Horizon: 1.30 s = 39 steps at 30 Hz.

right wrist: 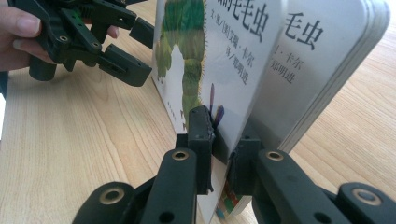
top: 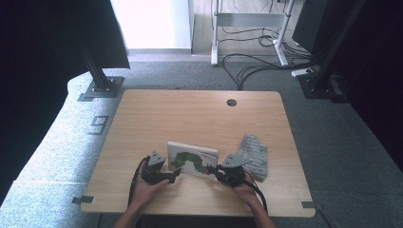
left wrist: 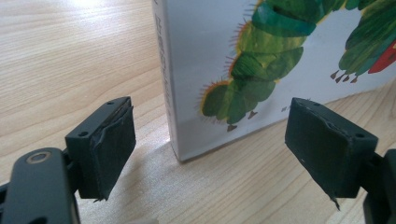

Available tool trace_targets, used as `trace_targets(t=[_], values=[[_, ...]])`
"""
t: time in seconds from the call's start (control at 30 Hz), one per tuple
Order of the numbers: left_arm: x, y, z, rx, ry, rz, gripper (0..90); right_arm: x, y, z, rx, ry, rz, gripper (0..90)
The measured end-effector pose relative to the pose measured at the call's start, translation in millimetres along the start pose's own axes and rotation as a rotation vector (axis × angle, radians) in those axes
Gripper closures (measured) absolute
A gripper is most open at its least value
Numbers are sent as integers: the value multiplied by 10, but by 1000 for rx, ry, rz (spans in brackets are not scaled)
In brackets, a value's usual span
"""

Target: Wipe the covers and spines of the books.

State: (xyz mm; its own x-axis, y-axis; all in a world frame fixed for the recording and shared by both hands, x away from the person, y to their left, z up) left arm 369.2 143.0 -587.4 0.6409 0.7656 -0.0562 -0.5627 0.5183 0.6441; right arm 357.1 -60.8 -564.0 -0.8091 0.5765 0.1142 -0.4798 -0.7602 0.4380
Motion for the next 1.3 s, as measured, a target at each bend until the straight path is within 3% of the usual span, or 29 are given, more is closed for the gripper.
trace_targets(t=[0.67,1.0,1.13,1.3], values=[[111,48,57,-46,16,30,198,12,5,-6,-5,1,2,804],[163,63,183,-82,6,-22,230,27,9,-14,-3,2,3,803],[150,54,233,-99,-20,-65,229,30,10,-15,-3,5,2,803],[126,52,295,-117,-61,-86,216,34,12,-18,0,11,3,802]])
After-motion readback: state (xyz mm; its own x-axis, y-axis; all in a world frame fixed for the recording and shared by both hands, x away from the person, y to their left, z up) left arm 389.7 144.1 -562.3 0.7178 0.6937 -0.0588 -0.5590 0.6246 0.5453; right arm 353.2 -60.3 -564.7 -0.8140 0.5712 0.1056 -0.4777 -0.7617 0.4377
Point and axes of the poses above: each handheld gripper's, and its own axes: y roughly backward along the jaws, z roughly out of its top, x roughly to its left, the point moved 8 cm from there along -y, roughly forward along the jaws, and after that the axes turned 3 degrees about -y, right-handed, at the moved point
